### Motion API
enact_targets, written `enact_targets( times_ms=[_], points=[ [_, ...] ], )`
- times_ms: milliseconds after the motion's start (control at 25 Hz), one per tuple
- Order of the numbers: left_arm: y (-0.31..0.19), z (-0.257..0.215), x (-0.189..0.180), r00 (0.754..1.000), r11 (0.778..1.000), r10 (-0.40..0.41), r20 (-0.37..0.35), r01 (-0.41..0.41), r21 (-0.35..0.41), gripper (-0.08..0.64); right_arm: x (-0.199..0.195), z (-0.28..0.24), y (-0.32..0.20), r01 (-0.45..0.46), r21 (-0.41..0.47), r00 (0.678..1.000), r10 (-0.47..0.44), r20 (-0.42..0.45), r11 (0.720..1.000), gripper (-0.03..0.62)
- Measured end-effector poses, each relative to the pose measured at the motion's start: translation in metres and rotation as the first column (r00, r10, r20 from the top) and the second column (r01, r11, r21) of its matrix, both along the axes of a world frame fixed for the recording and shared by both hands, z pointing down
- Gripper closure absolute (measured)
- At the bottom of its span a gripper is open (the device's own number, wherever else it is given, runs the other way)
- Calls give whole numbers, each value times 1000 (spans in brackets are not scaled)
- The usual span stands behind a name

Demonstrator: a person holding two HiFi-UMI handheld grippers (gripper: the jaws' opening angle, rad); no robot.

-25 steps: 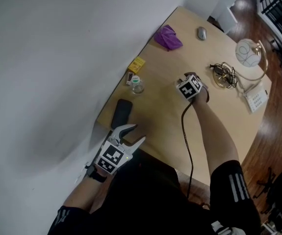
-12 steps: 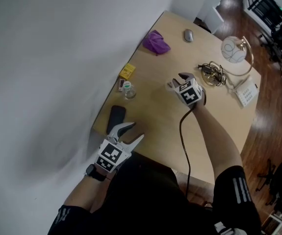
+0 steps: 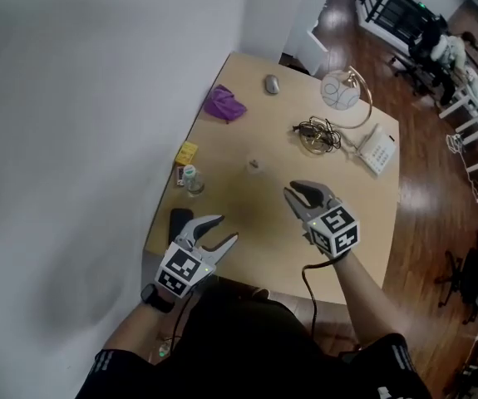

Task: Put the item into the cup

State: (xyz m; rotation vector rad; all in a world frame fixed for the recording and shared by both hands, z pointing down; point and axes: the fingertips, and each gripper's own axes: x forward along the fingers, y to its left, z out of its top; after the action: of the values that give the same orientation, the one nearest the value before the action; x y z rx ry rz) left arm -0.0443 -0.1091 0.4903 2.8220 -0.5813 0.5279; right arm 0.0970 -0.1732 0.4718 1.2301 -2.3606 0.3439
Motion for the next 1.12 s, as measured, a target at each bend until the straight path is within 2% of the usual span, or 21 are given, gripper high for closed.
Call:
enact_targets(
  times_ms=[240,560,880,1120],
  points=[
    [54,-27,26,995,995,92,-26,-91,35,374,4,-24,122,-43,49,996,39,86,998,584],
    [195,-38,71,984,983,178,-28,-176,55,374,14,-31,277,-55,75,990,44,135,996,584],
    [325,-29,81,988,988,150,-35,-150,-16,374,26,-28,409,-87,32,974,79,211,996,584],
    [376,-32,81,984,984,176,-16,-177,-8,374,16,-27,472,-73,30,971,64,231,997,584]
  ],
)
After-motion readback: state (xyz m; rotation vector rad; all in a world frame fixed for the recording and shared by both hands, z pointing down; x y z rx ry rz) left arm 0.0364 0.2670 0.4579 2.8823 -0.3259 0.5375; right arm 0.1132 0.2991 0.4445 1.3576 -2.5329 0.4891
